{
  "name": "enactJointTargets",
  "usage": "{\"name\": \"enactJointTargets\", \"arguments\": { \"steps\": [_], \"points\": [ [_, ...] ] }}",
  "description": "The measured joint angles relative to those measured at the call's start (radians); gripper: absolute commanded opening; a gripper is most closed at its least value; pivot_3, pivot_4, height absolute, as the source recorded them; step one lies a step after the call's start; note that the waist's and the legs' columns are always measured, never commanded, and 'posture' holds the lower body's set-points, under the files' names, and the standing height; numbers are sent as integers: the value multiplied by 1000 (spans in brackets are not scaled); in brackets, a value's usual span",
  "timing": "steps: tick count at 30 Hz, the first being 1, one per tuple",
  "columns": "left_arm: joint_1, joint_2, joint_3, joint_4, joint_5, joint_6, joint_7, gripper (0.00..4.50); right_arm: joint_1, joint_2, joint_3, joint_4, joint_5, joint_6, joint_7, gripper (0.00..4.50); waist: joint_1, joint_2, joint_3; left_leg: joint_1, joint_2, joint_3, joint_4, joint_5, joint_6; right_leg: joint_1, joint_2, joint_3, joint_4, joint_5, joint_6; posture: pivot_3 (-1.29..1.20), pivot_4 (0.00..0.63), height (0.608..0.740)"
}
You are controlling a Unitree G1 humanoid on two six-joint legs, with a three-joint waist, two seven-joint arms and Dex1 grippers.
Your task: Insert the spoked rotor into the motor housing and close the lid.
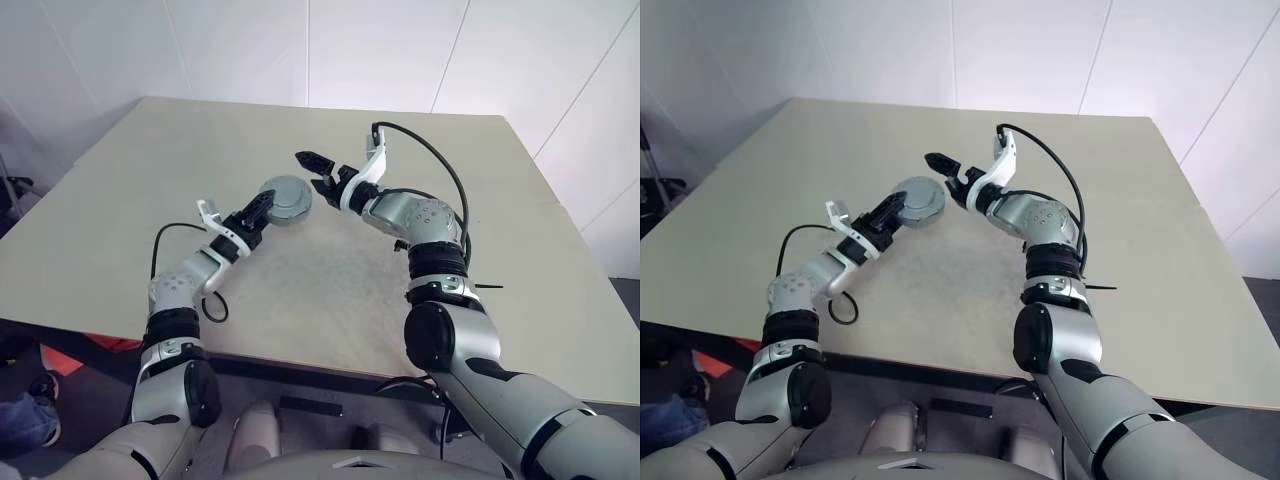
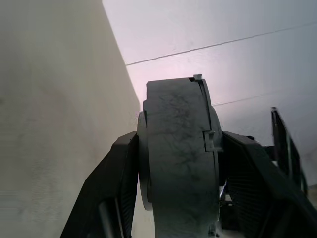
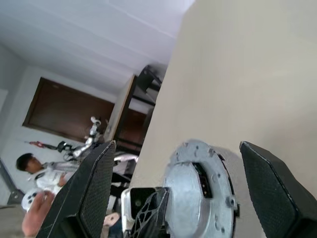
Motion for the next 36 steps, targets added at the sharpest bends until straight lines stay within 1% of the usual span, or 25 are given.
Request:
{"name": "enactJointTargets", "arguments": {
  "steps": [2, 7, 12, 17, 22, 24, 27, 30, 32, 34, 36],
  "points": [
    [-1, 40, 55, 42, 1, -59, 14, 2237, 7, -8, 6, 0, -2, -8, -1, 4486, -8, 0, 0, 1, 0, 0, 0, 0, 0, 0, 0, 0, 0, 0, 0, 0, 0, 740],
    [-3, 139, 178, 121, 9, -217, 53, 2237, 71, -30, 7, -7, -2, -5, -3, 4486, -5, -1, 0, 0, 0, -1, 0, 0, 0, 0, 0, 0, -1, 0, 0, 0, 0, 740],
    [-18, 178, 212, 224, 43, -319, 96, 2237, 75, -31, 19, -8, -2, -4, -7, 4486, 13, -1, 0, 1, 0, 0, 1, 0, 0, 3, 0, 0, -1, 1, 1, 0, 0, 740],
    [-30, 192, 217, 308, 69, -359, 116, 2237, 75, -34, 21, -9, -1, -4, -8, 4486, 20, -3, 0, 2, 0, -1, 2, 0, -1, 4, -1, 0, 0, 1, 2, 0, 0, 740],
    [-57, 204, 216, 334, 92, -398, 117, 3856, 75, -44, 33, -9, -1, 14, -5, 4500, 19, -3, 0, 2, 0, -1, 2, 1, -1, 4, -1, 0, 0, 1, 2, 0, 0, 740],
    [-68, 226, 218, 353, 94, -412, 115, 4466, 76, -49, 40, -8, -2, 24, 2, 4500, 19, -3, 0, 3, 1, -1, 2, 1, -1, 4, -1, 0, 0, 2, 2, 0, 0, 740],
    [-90, 296, 229, 391, 101, -453, 113, 4466, 75, -67, 57, 15, -11, 35, 13, 4500, 12, -3, -1, 3, 1, -1, 2, 1, -1, 3, 0, 0, 1, 2, 2, 0, 0, 740],
    [-109, 378, 240, 406, 118, -490, 101, 4466, 75, -83, 68, 43, -33, 34, 30, 4500, 14, -3, -1, 3, 1, -1, 2, 1, -1, 3, 0, 0, 1, 2, 2, 0, 0, 740],
    [-120, 415, 231, 408, 140, -507, 86, 4466, 75, -88, 81, 51, -47, 20, 47, 4500, 18, -3, -1, 3, 1, -1, 2, 0, -1, 3, 0, 0, 1, 2, 2, 0, 0, 740],
    [-126, 428, 200, 404, 177, -512, 66, 4466, 76, -88, 114, 48, -82, -34, 77, 4500, 24, -3, -1, 3, 0, -1, 2, 1, -1, 4, -1, -1, 1, 2, 2, 0, 0, 740],
    [-125, 415, 147, 394, 221, -510, 46, 4466, 86, -88, 163, 26, -130, -113, 117, 4500, 29, -3, -1, 3, 0, -1, 2, 1, -2, 5, -2, -1, 0, 2, 2, 0, 0, 740]
  ]
}}
